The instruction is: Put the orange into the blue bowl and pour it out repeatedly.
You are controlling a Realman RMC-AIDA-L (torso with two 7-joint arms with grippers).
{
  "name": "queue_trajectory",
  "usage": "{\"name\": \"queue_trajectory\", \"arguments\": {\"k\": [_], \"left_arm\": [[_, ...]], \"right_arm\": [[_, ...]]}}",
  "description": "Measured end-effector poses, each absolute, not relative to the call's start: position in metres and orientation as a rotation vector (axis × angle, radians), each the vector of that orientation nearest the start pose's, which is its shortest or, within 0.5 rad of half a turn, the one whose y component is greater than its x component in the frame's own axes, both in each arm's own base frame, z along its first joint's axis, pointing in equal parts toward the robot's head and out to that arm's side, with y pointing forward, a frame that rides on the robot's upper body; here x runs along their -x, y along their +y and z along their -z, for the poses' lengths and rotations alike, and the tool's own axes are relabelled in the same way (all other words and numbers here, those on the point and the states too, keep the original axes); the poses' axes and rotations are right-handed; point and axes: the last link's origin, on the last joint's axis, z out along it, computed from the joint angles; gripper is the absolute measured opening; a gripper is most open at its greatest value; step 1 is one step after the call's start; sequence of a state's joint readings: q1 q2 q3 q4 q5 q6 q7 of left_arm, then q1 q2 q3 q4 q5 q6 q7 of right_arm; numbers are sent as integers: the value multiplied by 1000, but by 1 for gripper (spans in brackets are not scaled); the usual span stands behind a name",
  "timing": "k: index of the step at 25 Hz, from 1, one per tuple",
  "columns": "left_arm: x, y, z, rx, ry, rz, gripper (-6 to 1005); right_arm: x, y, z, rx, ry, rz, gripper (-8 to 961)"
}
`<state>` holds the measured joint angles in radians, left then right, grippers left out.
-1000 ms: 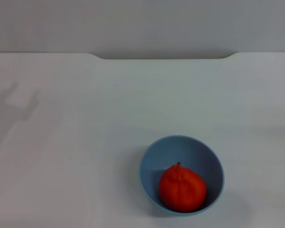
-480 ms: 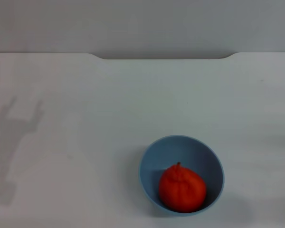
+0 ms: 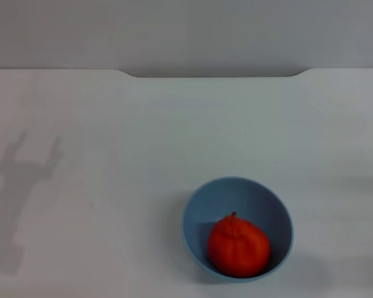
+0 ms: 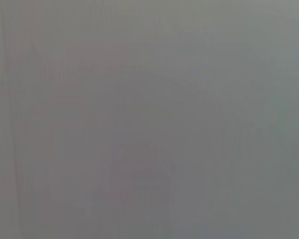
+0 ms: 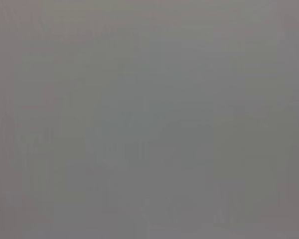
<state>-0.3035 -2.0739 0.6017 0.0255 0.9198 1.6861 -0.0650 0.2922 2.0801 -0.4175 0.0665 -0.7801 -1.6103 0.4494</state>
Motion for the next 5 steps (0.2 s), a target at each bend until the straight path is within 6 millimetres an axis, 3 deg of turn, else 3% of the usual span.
{"name": "queue_trajectory", "arguments": {"k": [5], "left_arm": [[337, 254, -30, 1518, -131, 758, 708]], "right_arm": [[-370, 248, -45, 1169, 608, -989, 529]]}}
